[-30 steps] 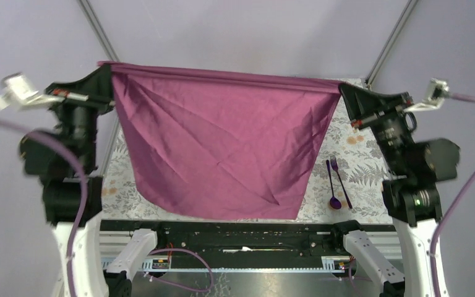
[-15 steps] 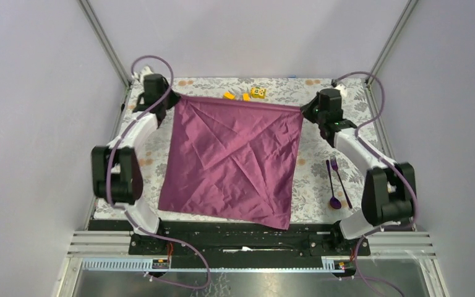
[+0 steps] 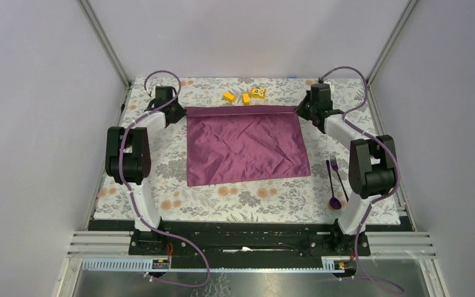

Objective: Fold the napkin into a case and place the utensils inside
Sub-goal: Fold and flatten the napkin at the center of the board.

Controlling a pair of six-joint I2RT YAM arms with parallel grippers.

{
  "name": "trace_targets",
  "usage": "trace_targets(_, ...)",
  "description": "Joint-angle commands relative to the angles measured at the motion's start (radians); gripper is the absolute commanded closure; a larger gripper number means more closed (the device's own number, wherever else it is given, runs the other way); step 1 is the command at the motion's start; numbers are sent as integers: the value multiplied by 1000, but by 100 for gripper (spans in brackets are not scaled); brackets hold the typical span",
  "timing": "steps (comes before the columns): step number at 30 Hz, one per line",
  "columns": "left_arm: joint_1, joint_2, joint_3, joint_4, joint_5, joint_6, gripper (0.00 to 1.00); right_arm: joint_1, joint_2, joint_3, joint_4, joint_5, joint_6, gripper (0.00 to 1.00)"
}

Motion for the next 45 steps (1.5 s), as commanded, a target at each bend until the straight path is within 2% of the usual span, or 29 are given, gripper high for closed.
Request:
trace_targets(1,22,-77,17,-146,1,-38,100,-7,-58,10,-112,-29,-20,100)
trace_targets(7,15,-204,-128,-320,144,-103,100,-12,-167,-84,-222,-59,-4,100)
trace_targets(11,-1,-340,-329,-293,230,-120,100,-31,-225,-142,-273,-47,-5,100)
trace_targets(14,-31,-440,-431,-294,239,-111,100,-49,-244,-172,-322,-54,7,100)
trace_targets(18,-84,-547,-530,-304,264,-107,100,-55,-269,-246,-348,-78,7,100)
trace_targets(23,-155,-587,-621,-304,262,-121,100,-61,-280,-303,-348,-59,-3,100)
trace_targets(29,-155,-646,-667,-367,158,-108,100,-61,-330,-362,-349,-49,-23,100)
trace_targets(35,-156,-716,-650,-439,92,-106,100,-62,-404,-391,-371,-43,-34,100)
trace_targets(39,-156,-740,-660,-453,84,-109,100,-62,-446,-428,-377,-47,-35,100)
trace_targets(45,-157,-690,-726,-429,130,-126,100,-62,-454,-495,-364,-63,-29,100)
